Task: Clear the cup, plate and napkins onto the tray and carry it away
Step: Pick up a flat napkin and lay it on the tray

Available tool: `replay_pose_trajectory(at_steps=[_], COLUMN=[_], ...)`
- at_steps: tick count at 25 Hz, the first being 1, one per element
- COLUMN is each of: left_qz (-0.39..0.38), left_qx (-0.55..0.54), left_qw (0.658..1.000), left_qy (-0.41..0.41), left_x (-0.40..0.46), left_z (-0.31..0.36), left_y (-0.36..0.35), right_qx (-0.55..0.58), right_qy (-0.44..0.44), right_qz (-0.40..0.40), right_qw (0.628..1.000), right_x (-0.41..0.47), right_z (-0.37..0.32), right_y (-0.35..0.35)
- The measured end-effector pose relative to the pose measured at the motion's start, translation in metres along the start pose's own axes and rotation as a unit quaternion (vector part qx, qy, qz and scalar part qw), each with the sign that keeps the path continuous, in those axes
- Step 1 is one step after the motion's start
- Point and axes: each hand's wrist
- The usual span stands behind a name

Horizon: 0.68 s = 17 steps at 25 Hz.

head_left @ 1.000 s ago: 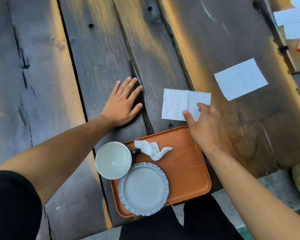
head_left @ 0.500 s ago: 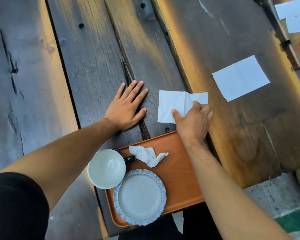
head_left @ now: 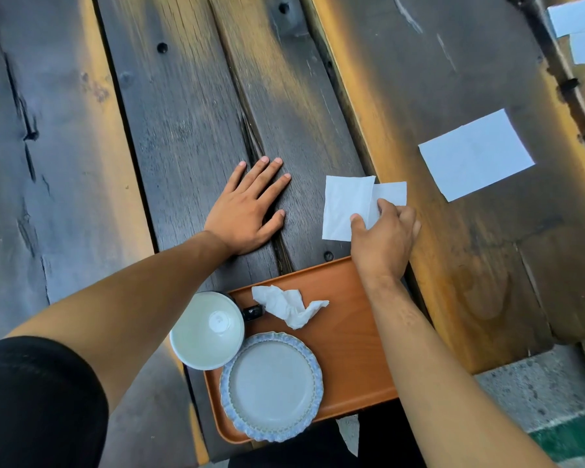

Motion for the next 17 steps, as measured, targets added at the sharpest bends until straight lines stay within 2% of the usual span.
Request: replay_pose_trajectory(at_steps=[12,17], left_qz=[-0.007,-0.006], left_qx=[0.001,0.001], left_qw=[1.000,1.000], left_qy=[0.005,0.008], left_x=[-0.001,0.000], left_z=[0.001,0.002], left_y=[0.002,0.003], right_qx=[0.063,0.089], right_qy=[-0.030,-0.016], right_qz=[0.014,0.015], right_qw=[0.997,0.996], right_x=[0.007,0.011], right_z=[0.005,0.011], right_y=[0.016,0.028])
Point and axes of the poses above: each hand's wrist, its own x-axis towards the middle knuckle, its own y-axis out of the back of the hand, z = x × y, and after that the axes turned 6 degrees about -x, right-handed
